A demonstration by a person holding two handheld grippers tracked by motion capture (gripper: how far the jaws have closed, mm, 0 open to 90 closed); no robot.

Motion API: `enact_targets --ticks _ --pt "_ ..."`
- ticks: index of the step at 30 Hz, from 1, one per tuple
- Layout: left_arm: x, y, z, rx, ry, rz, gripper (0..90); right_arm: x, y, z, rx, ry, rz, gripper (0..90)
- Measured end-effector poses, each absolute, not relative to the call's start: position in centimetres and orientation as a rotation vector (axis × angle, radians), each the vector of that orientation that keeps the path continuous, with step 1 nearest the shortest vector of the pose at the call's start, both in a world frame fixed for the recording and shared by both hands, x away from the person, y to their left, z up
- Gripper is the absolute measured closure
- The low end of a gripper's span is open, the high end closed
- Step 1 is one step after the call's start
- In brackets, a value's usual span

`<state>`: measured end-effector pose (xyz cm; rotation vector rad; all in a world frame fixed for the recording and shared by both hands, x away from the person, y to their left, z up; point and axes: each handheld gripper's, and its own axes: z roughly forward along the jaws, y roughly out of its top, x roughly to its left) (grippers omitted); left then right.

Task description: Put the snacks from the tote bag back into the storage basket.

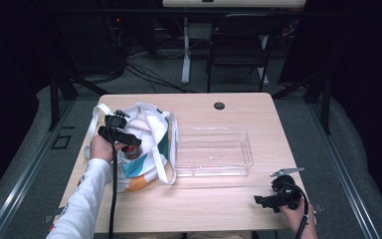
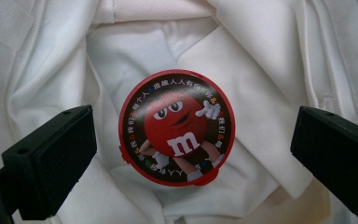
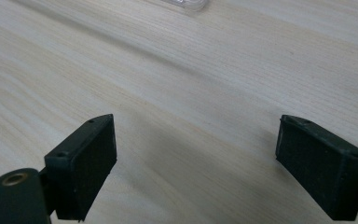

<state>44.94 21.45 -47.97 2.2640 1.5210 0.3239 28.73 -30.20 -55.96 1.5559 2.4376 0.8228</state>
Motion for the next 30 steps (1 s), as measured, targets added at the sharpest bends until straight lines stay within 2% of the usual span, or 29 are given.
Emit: enact_targets --ticks 15,30 --pt "46.1 21.2 -49.2 2.313 1.571 0.305 6.1 28.7 -30.2 -55.9 1.553 2.442 0.820 11.8" --pt "46.6 20.6 -49.9 2.352 1.584 0.321 19.1 28.7 -30.2 -55.9 1.556 2.438 0.816 11.8"
